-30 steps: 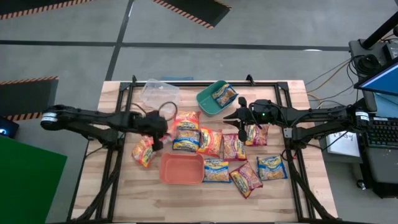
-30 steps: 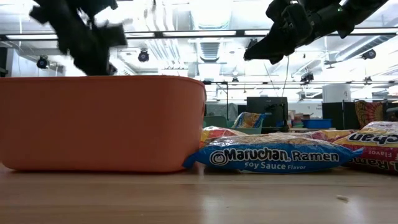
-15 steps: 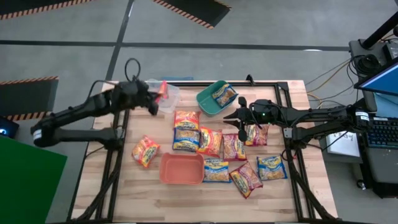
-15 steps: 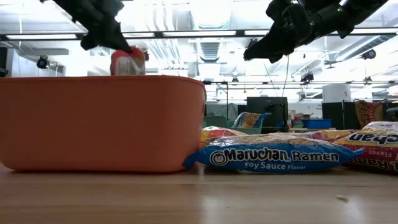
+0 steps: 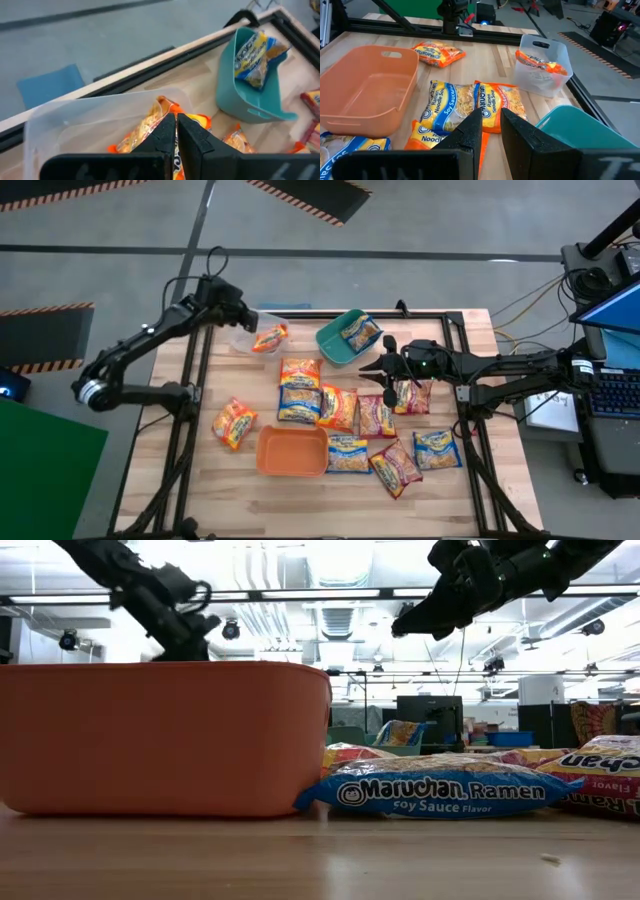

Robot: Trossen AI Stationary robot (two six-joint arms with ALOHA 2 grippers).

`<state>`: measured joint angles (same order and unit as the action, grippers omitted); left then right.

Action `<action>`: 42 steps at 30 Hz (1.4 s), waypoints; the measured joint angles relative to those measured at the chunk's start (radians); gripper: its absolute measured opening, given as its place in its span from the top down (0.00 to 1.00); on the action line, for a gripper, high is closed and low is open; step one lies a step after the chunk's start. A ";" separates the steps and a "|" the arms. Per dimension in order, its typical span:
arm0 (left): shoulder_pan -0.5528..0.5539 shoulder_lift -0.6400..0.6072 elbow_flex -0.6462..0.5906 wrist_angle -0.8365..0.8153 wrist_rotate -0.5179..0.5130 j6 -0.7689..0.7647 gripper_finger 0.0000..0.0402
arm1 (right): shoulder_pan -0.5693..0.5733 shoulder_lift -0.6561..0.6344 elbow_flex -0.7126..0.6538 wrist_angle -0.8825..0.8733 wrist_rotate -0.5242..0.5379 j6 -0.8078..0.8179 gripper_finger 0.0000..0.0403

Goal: Sort Maruchan noodles
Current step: Put the orange noodle pack into the transparent bin

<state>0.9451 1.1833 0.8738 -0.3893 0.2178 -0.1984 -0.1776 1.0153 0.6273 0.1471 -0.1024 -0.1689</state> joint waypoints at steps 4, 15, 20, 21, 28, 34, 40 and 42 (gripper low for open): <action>-0.002 0.052 0.000 0.015 0.012 0.030 1.00 | 0.000 0.000 0.000 -0.002 0.000 0.004 0.85; -0.008 0.119 0.010 -0.088 0.208 0.306 0.97 | 0.000 0.000 0.000 -0.009 0.000 0.013 0.85; -0.030 0.117 0.027 -0.092 0.216 0.406 0.82 | 0.000 0.000 0.000 -0.008 0.000 0.013 0.85; -0.039 0.117 0.027 -0.093 0.216 0.428 0.78 | 0.000 0.000 0.000 -0.008 0.000 0.013 0.85; -0.150 0.141 0.024 -0.079 0.052 0.489 0.48 | 0.000 0.000 0.000 -0.008 0.000 0.011 0.85; -0.197 0.153 0.020 -0.069 -0.033 0.527 0.40 | 0.000 0.000 -0.002 -0.011 0.000 0.011 0.85; -0.196 0.153 0.017 -0.051 -0.107 0.531 0.44 | 0.000 0.000 -0.002 -0.014 0.000 0.011 0.85; -0.198 0.157 0.010 -0.028 -0.092 0.529 0.45 | 0.000 0.000 -0.002 -0.014 0.000 0.011 0.85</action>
<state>0.7473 1.3405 0.8838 -0.4172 0.1255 0.3302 -0.1775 1.0153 0.6250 0.1326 -0.1021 -0.1577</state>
